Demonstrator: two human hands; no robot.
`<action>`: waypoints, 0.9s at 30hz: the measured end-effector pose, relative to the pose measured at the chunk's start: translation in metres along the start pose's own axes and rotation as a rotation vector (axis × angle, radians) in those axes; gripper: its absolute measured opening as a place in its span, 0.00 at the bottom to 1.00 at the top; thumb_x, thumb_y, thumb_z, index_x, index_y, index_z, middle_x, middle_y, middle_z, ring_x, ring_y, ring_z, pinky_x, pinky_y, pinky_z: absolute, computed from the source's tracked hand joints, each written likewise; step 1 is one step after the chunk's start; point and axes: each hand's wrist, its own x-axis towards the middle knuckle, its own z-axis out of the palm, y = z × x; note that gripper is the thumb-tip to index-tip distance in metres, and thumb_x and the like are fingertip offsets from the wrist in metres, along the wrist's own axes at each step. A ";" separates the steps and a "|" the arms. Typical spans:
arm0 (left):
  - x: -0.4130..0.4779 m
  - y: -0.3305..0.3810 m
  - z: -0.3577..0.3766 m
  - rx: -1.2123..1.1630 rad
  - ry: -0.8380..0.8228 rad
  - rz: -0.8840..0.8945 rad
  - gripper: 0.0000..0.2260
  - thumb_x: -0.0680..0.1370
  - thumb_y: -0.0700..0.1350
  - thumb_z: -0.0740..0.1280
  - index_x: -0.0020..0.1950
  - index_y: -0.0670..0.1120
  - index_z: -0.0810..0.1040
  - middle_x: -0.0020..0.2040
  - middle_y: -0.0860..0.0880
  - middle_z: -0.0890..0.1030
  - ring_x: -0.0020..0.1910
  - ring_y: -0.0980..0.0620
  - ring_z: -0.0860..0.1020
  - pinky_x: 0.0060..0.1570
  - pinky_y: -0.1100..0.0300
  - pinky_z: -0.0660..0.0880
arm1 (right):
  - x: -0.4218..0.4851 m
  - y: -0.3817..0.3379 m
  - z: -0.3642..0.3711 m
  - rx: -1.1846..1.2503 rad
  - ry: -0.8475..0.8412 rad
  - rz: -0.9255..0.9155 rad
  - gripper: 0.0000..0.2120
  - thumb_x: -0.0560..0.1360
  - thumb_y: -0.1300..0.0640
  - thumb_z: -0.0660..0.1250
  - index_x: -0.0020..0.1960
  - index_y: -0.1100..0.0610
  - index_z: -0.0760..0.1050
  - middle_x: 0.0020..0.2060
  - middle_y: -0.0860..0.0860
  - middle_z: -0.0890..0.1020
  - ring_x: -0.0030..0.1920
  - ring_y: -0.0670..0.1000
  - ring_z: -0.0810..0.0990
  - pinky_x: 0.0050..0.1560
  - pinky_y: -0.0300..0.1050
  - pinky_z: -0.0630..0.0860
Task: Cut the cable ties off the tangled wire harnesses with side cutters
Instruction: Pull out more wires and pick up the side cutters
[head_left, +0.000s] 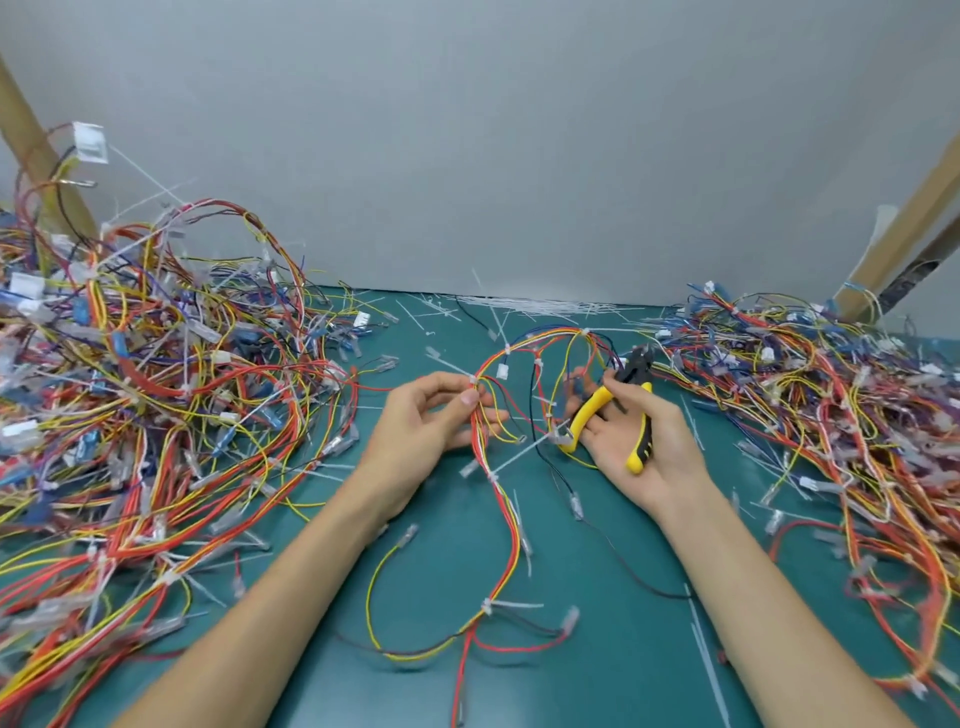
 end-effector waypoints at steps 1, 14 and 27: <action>-0.001 0.001 0.000 -0.006 -0.001 -0.008 0.07 0.80 0.33 0.62 0.55 0.31 0.74 0.46 0.41 0.82 0.44 0.45 0.85 0.41 0.60 0.82 | 0.000 0.000 -0.001 -0.001 0.001 0.000 0.08 0.70 0.64 0.67 0.47 0.57 0.71 0.44 0.59 0.83 0.49 0.59 0.83 0.46 0.49 0.80; -0.004 0.004 0.004 0.008 0.000 -0.011 0.03 0.81 0.33 0.61 0.53 0.36 0.72 0.48 0.42 0.79 0.42 0.50 0.85 0.42 0.63 0.81 | 0.001 0.000 0.007 -0.038 0.009 0.013 0.03 0.76 0.65 0.62 0.45 0.58 0.69 0.52 0.60 0.77 0.54 0.60 0.80 0.64 0.52 0.72; -0.003 0.000 0.002 0.066 -0.033 0.014 0.04 0.82 0.34 0.61 0.49 0.39 0.73 0.47 0.42 0.80 0.43 0.49 0.85 0.43 0.62 0.81 | -0.001 0.002 0.008 -0.055 0.004 -0.001 0.04 0.76 0.65 0.61 0.45 0.58 0.68 0.48 0.60 0.79 0.51 0.59 0.80 0.55 0.51 0.75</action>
